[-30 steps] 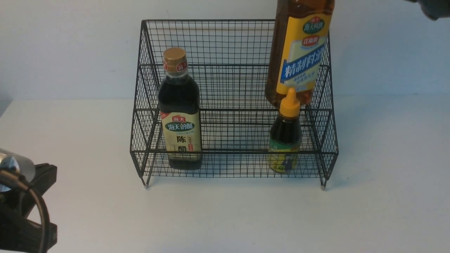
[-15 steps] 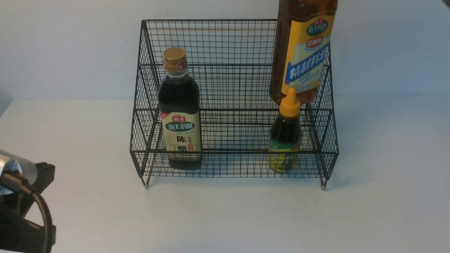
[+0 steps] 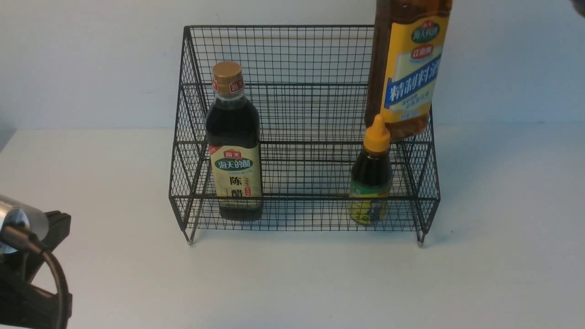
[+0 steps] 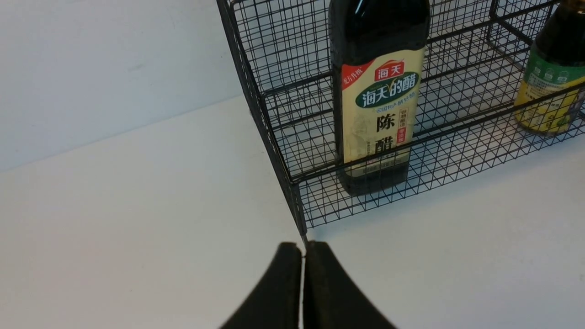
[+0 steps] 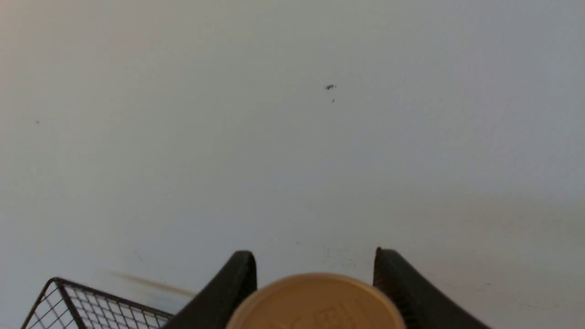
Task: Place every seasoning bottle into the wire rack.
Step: Use the right arm to put the condiment bottle back on the shelf
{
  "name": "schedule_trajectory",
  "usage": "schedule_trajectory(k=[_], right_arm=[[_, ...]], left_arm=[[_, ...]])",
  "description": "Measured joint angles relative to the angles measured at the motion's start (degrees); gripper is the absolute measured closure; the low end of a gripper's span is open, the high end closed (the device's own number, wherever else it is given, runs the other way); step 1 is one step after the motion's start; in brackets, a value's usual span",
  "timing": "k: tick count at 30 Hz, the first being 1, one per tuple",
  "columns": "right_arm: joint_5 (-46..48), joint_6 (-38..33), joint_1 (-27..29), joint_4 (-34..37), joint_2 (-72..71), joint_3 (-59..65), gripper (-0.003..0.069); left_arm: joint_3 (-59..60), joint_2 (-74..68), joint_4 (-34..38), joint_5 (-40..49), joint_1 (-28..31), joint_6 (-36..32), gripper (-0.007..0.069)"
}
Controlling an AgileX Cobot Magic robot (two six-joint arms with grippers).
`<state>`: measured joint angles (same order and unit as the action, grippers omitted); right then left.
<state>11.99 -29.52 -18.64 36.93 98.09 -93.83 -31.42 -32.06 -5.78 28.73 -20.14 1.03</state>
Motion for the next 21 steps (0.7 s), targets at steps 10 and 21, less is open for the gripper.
schedule_trajectory(k=[10,21], right_arm=[[-3.86,-0.3,0.0,6.39,1.33,0.0,0.0349],[-3.33,-0.69,0.0,6.17,1.71,-0.06,0.0349]], left_arm=[[0.0,0.0,0.0,0.0,0.0,0.0,0.0629],[0.0,0.0,0.0,0.0,0.0,0.0,0.0629]])
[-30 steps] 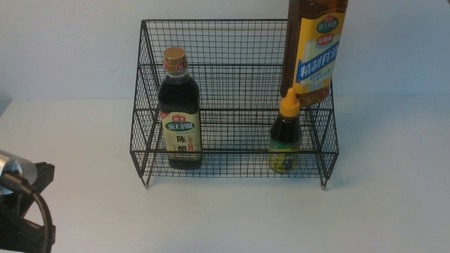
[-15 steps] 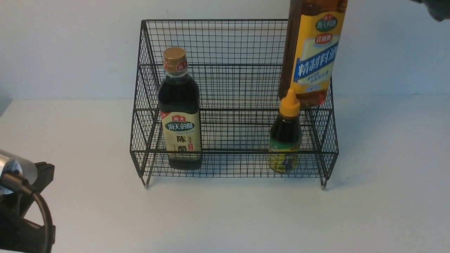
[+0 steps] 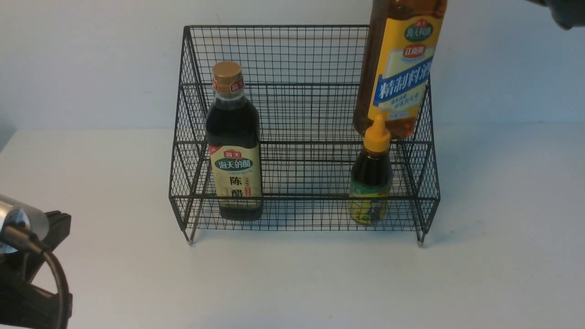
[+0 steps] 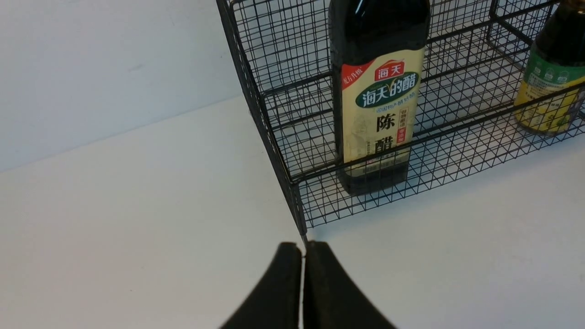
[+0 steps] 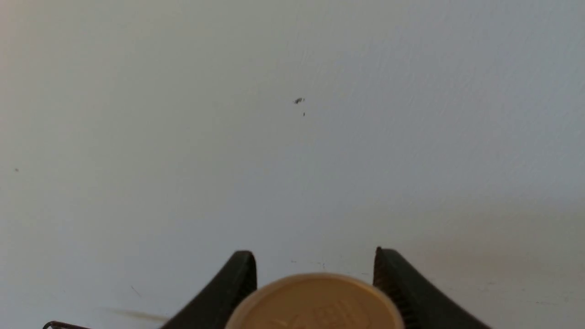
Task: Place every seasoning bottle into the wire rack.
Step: Use the right arm to put the condiment bottle back on the shelf
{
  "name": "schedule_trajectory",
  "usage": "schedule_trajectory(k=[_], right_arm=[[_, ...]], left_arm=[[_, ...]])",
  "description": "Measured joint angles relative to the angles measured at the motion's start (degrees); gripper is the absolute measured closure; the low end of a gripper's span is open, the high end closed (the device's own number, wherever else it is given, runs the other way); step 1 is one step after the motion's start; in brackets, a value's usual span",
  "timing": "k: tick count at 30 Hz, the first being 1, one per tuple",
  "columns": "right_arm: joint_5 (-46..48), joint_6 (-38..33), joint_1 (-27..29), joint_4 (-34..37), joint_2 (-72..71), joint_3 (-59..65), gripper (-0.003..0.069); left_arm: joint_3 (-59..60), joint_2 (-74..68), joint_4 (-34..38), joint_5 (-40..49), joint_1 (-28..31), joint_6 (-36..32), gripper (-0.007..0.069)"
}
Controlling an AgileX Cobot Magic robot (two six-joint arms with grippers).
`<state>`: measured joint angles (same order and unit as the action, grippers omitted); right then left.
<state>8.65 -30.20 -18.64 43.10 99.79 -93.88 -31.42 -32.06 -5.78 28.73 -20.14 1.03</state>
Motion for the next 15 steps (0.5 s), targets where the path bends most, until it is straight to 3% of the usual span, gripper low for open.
schedule_trajectory(k=[8,15], right_arm=[[1.86,0.06,0.0,-0.47,-0.08,-0.37,0.0349],[10.58,0.0,0.0,-4.52,-3.55,-0.48,0.0349]], left_arm=[[0.0,0.0,0.0,0.0,0.0,0.0,0.0629],[0.0,0.0,-1.03,1.0,0.0,0.0,0.0629]])
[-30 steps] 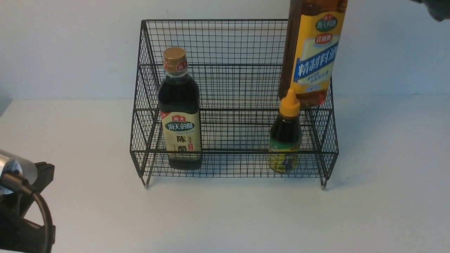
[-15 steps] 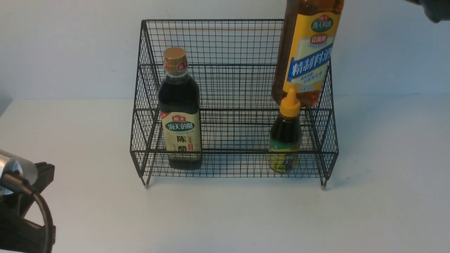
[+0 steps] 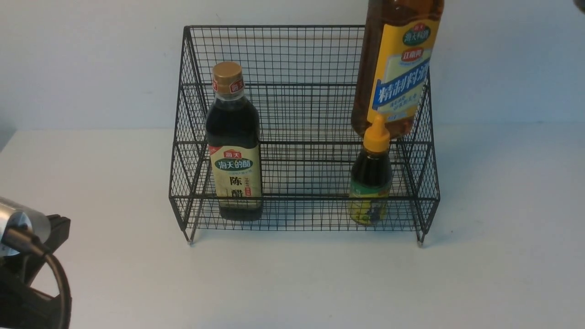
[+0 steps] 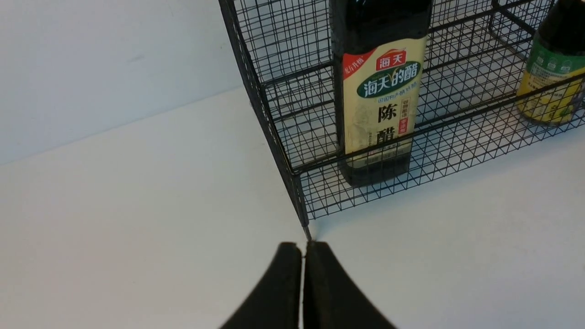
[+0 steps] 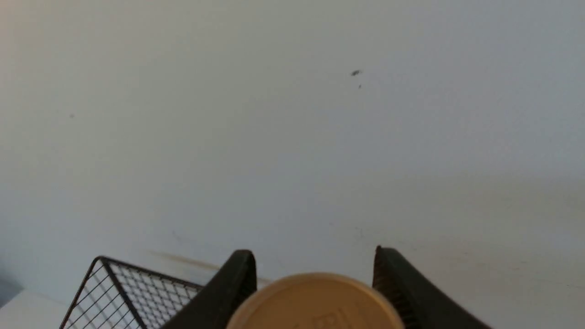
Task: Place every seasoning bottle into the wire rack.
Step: Use the right arm to put the condiment bottle back on the shelf
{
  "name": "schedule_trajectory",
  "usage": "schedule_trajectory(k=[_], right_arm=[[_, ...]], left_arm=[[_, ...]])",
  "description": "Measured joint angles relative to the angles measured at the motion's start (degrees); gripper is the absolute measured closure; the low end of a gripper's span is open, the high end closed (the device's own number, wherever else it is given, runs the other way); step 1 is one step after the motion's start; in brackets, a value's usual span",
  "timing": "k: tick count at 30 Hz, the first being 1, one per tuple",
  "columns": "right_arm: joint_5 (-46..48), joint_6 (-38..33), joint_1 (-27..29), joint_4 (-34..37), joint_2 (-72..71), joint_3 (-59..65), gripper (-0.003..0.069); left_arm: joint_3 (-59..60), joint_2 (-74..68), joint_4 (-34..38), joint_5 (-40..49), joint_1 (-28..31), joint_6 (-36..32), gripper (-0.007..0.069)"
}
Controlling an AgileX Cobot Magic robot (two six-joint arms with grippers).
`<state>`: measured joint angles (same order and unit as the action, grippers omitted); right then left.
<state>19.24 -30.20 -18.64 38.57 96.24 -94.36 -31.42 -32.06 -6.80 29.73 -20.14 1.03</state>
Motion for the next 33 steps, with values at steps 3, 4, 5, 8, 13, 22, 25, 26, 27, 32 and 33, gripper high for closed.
schedule_trajectory(k=[3,4,5,8,13,22,25,26,27,32,33], right_arm=[[1.18,0.07,0.0,-0.83,-0.51,0.0,0.0349],[0.82,0.15,0.0,-0.83,-0.51,0.0,0.0349],[0.6,0.21,0.0,-0.83,-0.51,0.0,0.0349],[-1.8,0.24,0.0,-0.83,-0.51,0.5,0.0349],[-7.34,0.24,0.0,0.44,-0.51,0.55,0.0349],[-12.96,0.24,0.0,1.57,1.98,0.55,0.0349],[-14.31,0.24,0.0,2.7,3.4,0.55,0.0349],[-14.45,0.24,0.0,3.03,3.63,0.63,0.0349],[-14.49,0.24,0.0,3.46,3.81,0.62,0.0349],[-17.94,-0.02,-2.15,5.05,4.11,0.62,0.0349],[-19.24,-0.14,-2.94,4.96,4.11,0.62,0.0349]], left_arm=[[0.0,0.0,-1.23,0.0,0.0,0.0,0.0629],[0.0,0.0,-1.47,0.0,0.0,0.0,0.0629],[0.0,0.0,-1.6,0.0,0.0,0.0,0.0629],[0.0,0.0,-2.25,0.0,0.0,0.0,0.0629],[0.0,0.0,-2.97,0.0,0.0,0.0,0.0629],[0.0,0.0,-3.1,-0.07,0.0,0.0,0.0629],[0.0,0.0,-3.1,-0.07,0.0,0.0,0.0629],[0.0,0.0,-3.1,-0.07,0.0,0.0,0.0629],[0.0,0.0,-3.1,-0.07,0.0,0.0,0.0629],[0.0,0.0,-3.1,-0.07,0.0,0.0,0.0629],[0.0,0.0,-3.1,-0.07,0.0,0.06,0.0629]])
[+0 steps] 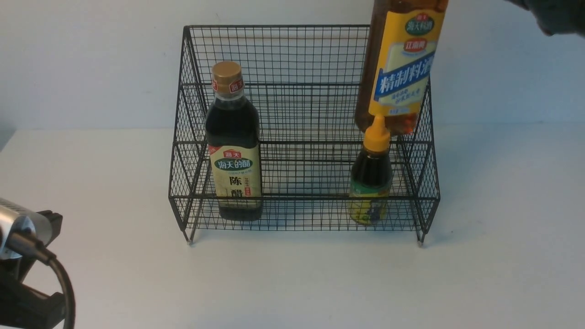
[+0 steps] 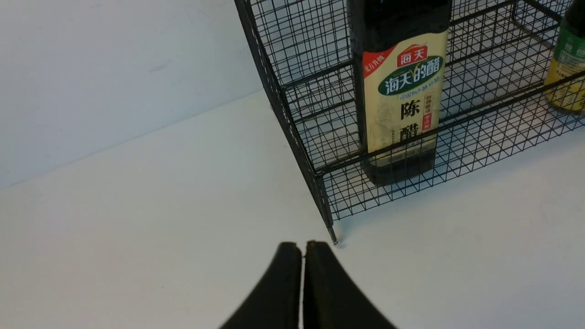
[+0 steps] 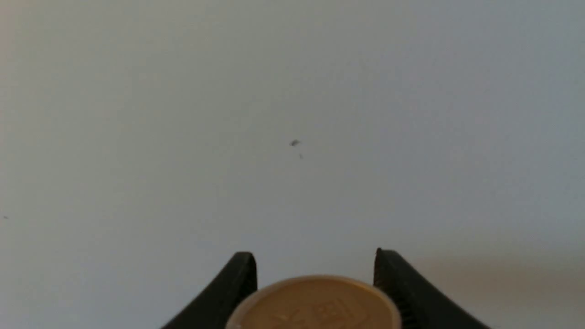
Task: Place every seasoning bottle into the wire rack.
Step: Use the right arm to put the condiment bottle back on the shelf
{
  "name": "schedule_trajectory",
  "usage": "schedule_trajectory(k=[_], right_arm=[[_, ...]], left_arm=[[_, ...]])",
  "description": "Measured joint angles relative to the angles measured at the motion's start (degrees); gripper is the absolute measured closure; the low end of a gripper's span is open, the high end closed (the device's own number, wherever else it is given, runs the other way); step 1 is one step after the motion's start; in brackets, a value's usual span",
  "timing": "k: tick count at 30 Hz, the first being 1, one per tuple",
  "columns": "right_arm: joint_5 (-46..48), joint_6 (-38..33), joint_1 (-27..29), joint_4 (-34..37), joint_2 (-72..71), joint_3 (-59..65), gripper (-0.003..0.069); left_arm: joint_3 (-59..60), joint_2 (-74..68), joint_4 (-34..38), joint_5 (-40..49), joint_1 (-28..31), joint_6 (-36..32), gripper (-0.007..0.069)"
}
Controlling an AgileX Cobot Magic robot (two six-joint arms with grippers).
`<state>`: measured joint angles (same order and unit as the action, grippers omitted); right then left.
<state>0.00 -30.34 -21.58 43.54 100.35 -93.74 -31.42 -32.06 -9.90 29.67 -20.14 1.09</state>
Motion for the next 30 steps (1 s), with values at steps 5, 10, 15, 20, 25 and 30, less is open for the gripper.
schedule_trajectory(k=[5,10,15,20,25,30], right_arm=[[-4.19,0.5,-2.38,-2.39,0.31,0.0,0.0349],[-6.45,1.24,-2.47,-4.64,1.31,0.0,0.0349],[-8.94,1.2,-2.45,-5.58,1.31,0.05,0.0349],[-8.28,1.2,-2.45,-5.95,1.31,0.0,0.0349],[-5.18,0.84,-2.45,-6.27,1.31,0.0,0.0349],[0.5,0.56,-2.45,-6.87,1.31,-0.06,0.0349]], left_arm=[[0.0,0.0,0.0,0.0,0.0,0.05,0.0629],[0.0,0.0,0.0,0.0,0.0,0.04,0.0629],[0.0,0.0,0.0,0.0,0.0,0.04,0.0629],[0.0,0.0,0.0,0.0,0.0,0.06,0.0629],[0.0,0.0,0.0,0.33,0.0,0.13,0.0629],[0.0,0.0,0.0,1.53,0.0,0.33,0.0629]])
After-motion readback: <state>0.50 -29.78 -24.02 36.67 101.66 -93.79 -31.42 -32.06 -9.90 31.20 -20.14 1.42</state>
